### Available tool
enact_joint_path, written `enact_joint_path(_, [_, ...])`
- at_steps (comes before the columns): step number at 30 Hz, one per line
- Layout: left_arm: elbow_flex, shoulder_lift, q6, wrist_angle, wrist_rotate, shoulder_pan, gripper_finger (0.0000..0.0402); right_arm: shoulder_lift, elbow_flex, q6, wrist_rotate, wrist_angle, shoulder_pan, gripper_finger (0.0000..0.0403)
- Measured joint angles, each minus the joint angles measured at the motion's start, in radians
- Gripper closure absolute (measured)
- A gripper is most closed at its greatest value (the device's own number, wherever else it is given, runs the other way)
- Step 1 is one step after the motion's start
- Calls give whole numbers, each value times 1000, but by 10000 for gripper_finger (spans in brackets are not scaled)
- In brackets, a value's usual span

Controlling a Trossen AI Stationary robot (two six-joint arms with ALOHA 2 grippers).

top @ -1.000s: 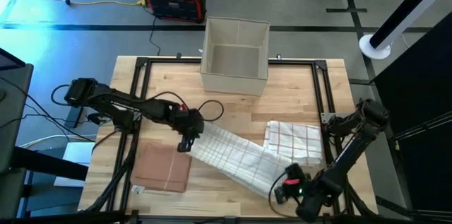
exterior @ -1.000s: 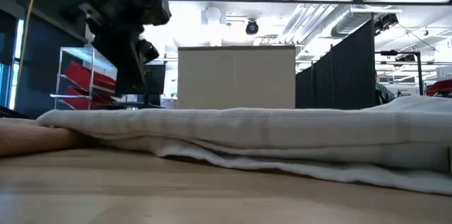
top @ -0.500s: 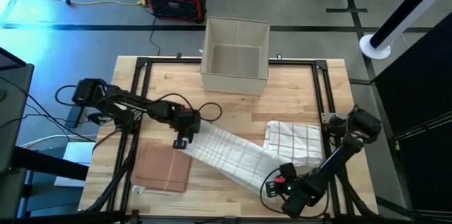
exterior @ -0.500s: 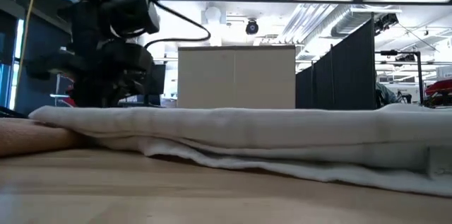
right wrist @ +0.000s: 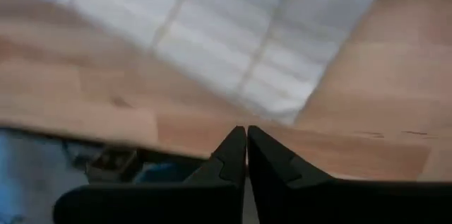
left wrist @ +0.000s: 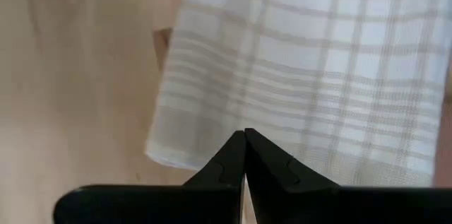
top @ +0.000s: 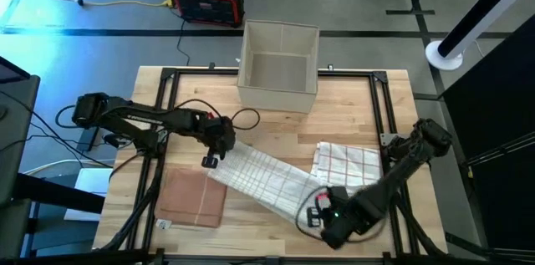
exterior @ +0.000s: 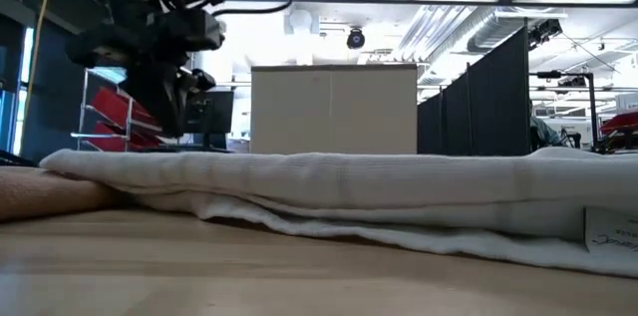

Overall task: Fold towel
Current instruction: Fold the left white towel

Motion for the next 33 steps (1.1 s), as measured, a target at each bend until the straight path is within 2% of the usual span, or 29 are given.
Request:
enact_joint_path(3, [0, -25, 12, -28, -1, 12, 401, 1, 0, 11, -67, -113, -31, 373])
enact_joint_path(7, [0, -47, 36, -58, 2, 26, 401, 2, -4, 15, -81, -170, -37, 328])
enact_joint_path(11, [0, -49, 35, -67, 27, 33, 401, 2, -78, 18, -101, -63, -31, 274])
enact_joint_path(15, [0, -49, 35, -65, 28, 32, 401, 3, -194, 22, -100, 120, -29, 221])
enact_joint_path(19, [0, -49, 23, -66, 28, 32, 401, 3, -279, 21, -102, 167, -33, 196])
enact_joint_path(23, [0, -49, 15, -69, 15, 32, 401, 3, -325, 15, -102, 182, -37, 201])
enact_joint_path(28, [-15, -49, 7, -65, 1, 32, 401, 40, -364, 9, -87, 232, -41, 228])
enact_joint_path(30, [-27, -49, 5, -60, 1, 32, 401, 61, -368, -8, -65, 281, -46, 248])
enact_joint_path(33, [-50, -49, -4, -60, 0, 32, 401, 78, -365, -20, -39, 325, -51, 309])
